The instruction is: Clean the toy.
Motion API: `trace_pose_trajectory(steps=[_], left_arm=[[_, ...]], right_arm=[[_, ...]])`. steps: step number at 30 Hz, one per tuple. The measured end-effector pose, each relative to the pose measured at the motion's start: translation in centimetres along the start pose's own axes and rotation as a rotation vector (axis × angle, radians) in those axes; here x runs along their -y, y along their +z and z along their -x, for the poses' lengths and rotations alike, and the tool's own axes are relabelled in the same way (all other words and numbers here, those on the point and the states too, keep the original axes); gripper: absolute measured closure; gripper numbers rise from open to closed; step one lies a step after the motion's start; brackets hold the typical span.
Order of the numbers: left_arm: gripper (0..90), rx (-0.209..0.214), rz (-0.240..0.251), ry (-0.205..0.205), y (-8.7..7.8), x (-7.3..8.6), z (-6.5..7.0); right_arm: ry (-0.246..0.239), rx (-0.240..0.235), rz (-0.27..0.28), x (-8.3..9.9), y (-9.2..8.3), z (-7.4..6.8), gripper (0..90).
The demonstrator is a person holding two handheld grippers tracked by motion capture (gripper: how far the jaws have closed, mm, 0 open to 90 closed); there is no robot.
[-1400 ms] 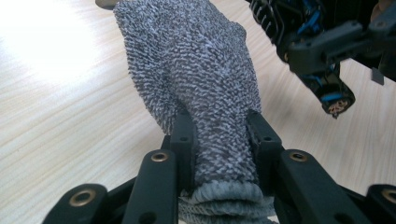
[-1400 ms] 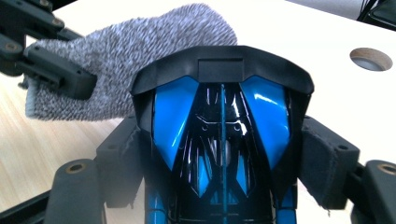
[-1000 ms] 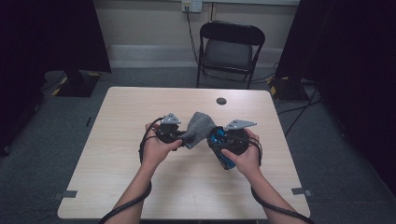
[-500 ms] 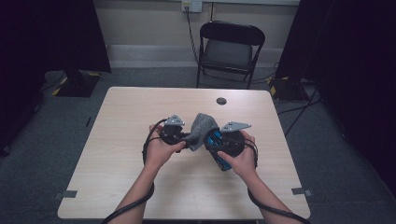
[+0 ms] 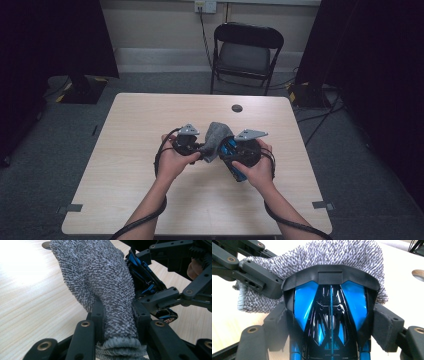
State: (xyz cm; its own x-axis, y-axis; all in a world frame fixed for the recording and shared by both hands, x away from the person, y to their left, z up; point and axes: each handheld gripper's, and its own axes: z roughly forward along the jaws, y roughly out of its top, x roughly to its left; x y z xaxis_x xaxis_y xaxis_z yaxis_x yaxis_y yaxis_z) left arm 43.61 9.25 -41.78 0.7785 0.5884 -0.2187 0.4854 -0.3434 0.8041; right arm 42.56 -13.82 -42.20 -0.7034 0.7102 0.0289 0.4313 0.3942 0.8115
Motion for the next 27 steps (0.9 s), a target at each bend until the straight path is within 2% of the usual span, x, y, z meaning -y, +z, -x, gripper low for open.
trace_pose_trajectory(steps=[3,9,13,27], left_arm=[[69.0,-0.010,-0.017,0.016,0.3,0.0,0.1],[69.0,-0.005,-0.017,0.001,0.5,0.2,0.2],[68.9,-0.007,-0.034,0.012,0.8,0.4,0.4],[69.0,0.001,-0.044,0.015,1.1,0.8,0.7]], right_arm=[[0.001,-0.002,0.006,-0.1,-0.1,0.0,25.2],[0.000,0.002,0.009,-0.5,-0.1,0.0,25.2],[0.003,0.005,0.021,-0.7,-0.1,-0.1,25.3],[0.006,0.018,0.022,-1.7,0.4,-0.1,25.3]])
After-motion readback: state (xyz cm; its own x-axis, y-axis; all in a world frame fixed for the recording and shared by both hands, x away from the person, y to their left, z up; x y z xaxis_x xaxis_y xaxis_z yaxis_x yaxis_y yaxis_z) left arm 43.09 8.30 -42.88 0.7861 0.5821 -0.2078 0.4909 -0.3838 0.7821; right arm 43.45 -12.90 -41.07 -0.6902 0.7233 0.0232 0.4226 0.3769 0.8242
